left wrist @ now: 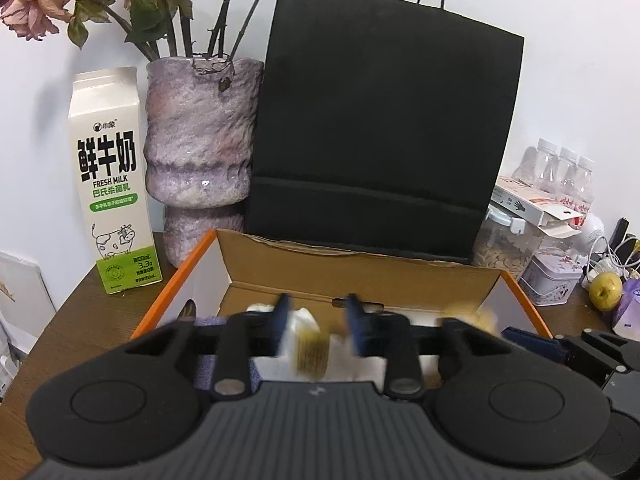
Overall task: Organize objects
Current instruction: 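Open both tools to drop the block and plush toy into the box, then withdraw both tools from the box toward the coiled cable and red rose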
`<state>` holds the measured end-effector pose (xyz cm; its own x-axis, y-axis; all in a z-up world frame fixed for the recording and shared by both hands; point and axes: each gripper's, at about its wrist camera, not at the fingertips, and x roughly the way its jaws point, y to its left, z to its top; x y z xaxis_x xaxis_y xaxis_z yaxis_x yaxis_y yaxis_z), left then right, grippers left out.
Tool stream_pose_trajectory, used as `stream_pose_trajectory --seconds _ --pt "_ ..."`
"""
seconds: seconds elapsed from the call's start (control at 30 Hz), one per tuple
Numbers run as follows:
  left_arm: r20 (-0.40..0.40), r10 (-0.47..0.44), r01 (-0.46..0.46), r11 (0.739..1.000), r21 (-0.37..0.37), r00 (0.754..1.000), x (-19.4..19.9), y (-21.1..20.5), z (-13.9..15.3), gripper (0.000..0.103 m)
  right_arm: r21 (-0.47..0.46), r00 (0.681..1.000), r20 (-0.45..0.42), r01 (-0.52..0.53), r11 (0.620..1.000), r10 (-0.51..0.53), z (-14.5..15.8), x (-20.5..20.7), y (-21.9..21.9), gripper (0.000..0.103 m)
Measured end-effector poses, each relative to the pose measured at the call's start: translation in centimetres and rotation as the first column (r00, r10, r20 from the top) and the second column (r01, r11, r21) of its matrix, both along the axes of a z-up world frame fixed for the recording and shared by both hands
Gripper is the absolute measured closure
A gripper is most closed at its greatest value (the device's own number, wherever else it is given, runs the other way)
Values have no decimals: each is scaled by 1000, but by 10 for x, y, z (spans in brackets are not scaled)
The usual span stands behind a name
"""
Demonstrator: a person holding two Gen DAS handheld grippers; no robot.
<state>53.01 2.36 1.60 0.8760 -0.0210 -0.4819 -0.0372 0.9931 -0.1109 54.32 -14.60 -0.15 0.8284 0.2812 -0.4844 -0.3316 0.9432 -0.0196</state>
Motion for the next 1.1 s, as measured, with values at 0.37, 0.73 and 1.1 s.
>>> stream_pose_trajectory --seconds 0.37,0.73,1.1 --pt "9 36 -37 999 26 999 -1 -1 -1 0 19 1000 -26 10 1000 -9 0 2 -4 0" --pt "19 36 -37 999 32 999 -7 1 1 0 8 1000 -30 0 1000 1 0 0 -3 0" --pt "49 52 -54 997 57 997 -30 10 7 0 17 1000 -5 -25 1000 25 7 -17 -3 0"
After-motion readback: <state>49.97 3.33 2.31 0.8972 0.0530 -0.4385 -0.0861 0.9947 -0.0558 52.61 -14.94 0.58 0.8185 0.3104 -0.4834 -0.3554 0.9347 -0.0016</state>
